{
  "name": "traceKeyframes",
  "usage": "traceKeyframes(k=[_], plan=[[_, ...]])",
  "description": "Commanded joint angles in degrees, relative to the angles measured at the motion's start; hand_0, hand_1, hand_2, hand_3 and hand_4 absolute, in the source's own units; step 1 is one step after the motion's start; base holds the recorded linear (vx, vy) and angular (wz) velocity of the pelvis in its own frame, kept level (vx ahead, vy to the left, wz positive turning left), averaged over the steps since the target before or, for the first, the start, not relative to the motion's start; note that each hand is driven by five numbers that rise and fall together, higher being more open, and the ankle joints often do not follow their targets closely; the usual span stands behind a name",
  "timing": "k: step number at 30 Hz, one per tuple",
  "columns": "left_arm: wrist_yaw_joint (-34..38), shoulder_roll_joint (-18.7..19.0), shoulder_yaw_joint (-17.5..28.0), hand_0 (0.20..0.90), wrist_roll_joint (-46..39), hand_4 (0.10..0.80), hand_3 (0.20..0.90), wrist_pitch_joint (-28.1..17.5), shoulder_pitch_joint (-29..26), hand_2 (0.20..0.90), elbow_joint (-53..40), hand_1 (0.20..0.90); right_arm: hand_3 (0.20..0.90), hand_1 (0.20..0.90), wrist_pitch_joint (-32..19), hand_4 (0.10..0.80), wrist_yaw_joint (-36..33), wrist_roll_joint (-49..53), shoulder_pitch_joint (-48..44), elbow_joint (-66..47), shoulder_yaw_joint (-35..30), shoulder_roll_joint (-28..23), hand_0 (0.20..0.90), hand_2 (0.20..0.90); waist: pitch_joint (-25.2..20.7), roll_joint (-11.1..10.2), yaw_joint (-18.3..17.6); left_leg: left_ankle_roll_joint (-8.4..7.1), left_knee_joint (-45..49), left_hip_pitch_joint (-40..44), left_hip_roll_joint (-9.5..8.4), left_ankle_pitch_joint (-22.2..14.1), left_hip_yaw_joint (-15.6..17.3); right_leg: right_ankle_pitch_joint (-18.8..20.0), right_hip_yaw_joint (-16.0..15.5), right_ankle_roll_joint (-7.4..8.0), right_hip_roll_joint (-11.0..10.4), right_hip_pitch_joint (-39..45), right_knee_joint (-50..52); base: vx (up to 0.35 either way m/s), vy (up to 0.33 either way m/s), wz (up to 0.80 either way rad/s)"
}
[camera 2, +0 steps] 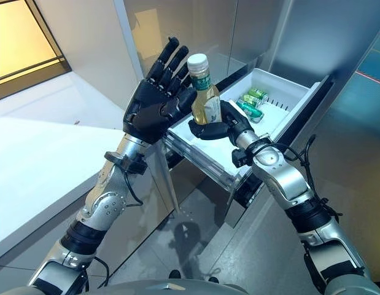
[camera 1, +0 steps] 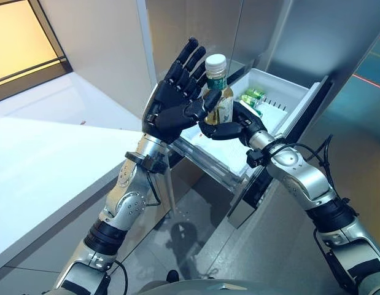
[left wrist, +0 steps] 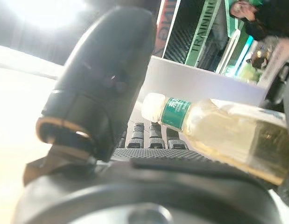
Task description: Put drinks into fridge and close the fridge
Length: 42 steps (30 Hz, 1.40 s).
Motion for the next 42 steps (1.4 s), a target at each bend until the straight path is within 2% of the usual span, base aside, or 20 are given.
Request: traceKeyframes(k=[1,6,12,17,25,29,32,36,38,42], plan=[[-8.89,-2.20,-0.69,0.900,-7.93,0.800,0.900,1.74,-2.42,0.900,-2.57,0.900,0.200,0.300,-12.73,0.100,-8.00,-0.23,-15.31,2.15,-11.96,-0.57,0.300,0.300,-6.18,-1.34,1.55,-0.48,0.07,0.90,0.73,-4.18,0.79,1.61,0.13,3.31,-2.32,-0.84,0.64,0.045,-0.001,0.04],[-14.16,-2.82,-2.52,0.900,-19.96,0.800,0.900,11.99,1.13,0.900,-0.80,0.900,0.200,0.300,-14.54,0.100,-12.86,0.85,-18.46,7.85,-12.38,-4.03,0.300,0.300,-6.04,-1.18,2.83,-0.55,0.07,1.12,0.67,-4.18,0.18,1.30,-0.98,3.19,-2.62,-0.44,1.04,0.058,0.008,0.08],[-17.63,-1.84,-3.93,0.900,-25.89,0.800,0.900,17.87,5.88,0.900,0.77,0.900,0.200,0.300,-16.45,0.100,-14.69,2.49,-21.08,16.76,-12.50,-7.16,0.300,0.300,-5.64,-1.12,4.51,-0.55,0.07,1.29,0.49,-4.20,-0.93,0.74,-2.61,3.08,-3.03,-0.09,1.68,0.068,0.015,0.18],[-19.04,-0.08,-4.33,0.900,-23.04,0.800,0.900,18.79,10.51,0.900,1.88,0.900,0.200,0.300,-16.96,0.100,-15.12,2.25,-22.82,25.24,-11.98,-9.46,0.300,0.300,-4.96,-0.96,6.47,-0.61,0.07,1.31,0.36,-4.05,-2.35,0.51,-4.19,2.95,-3.34,0.50,1.73,0.064,0.018,0.15],[-17.90,3.80,-4.22,0.900,-16.24,0.800,0.900,24.37,18.23,0.900,8.00,0.900,0.200,0.300,-16.07,0.100,-13.42,0.11,-23.62,38.39,-10.19,-13.04,0.300,0.300,-3.27,0.12,9.51,-1.15,0.07,0.89,0.33,-3.57,-4.81,0.23,-6.71,3.02,-3.83,0.99,1.69,0.071,0.029,0.20],[-17.38,6.57,-4.89,0.900,-11.95,0.800,0.900,23.47,19.34,0.900,15.53,0.900,0.200,0.300,-15.12,0.100,-12.07,-1.16,-26.33,44.11,-7.69,-15.80,0.300,0.300,-0.86,1.32,10.57,-1.23,0.13,-1.89,0.15,-2.31,-6.20,0.04,-7.32,2.87,-4.13,-2.05,3.13,-0.087,0.040,0.23],[-18.24,7.92,-5.47,0.900,-6.59,0.800,0.900,18.13,17.44,0.900,25.18,0.900,0.200,0.300,-14.63,0.100,-11.20,-2.70,-32.60,48.82,-3.65,-18.71,0.300,0.300,4.19,2.67,11.04,-1.02,0.45,-6.78,-0.27,-1.19,-7.49,0.26,-7.43,2.74,-4.21,-7.02,4.15,-0.374,0.028,0.19],[-17.79,7.15,-4.60,0.900,-0.39,0.800,0.900,13.01,17.64,0.900,34.56,0.900,0.200,0.300,-10.87,0.100,-8.95,-3.23,-34.87,51.86,-0.45,-20.71,0.300,0.300,8.69,3.31,11.21,-0.86,0.79,-9.78,-0.18,-0.37,-8.02,0.40,-6.93,2.54,-4.17,-10.25,5.45,-0.168,-0.019,0.11],[-17.55,6.89,-4.29,0.900,1.66,0.800,0.900,11.94,17.79,0.900,37.26,0.900,0.200,0.300,-9.49,0.100,-7.93,-3.68,-35.13,52.78,0.28,-21.11,0.300,0.300,9.51,3.30,11.28,-0.83,0.84,-10.32,-0.12,-0.24,-8.05,0.36,-6.70,2.50,-4.14,-10.98,5.88,-0.017,-0.011,0.01],[-11.87,6.42,-2.99,0.900,7.83,0.800,0.900,7.10,17.16,0.900,46.75,0.900,0.200,0.300,-5.02,0.100,-2.65,-5.37,-36.46,56.57,2.86,-21.73,0.300,0.300,12.33,3.15,11.34,-0.89,0.74,-12.24,0.28,0.20,-7.64,0.75,-6.31,2.71,-4.15,-13.25,6.35,-0.044,-0.037,0.00]])
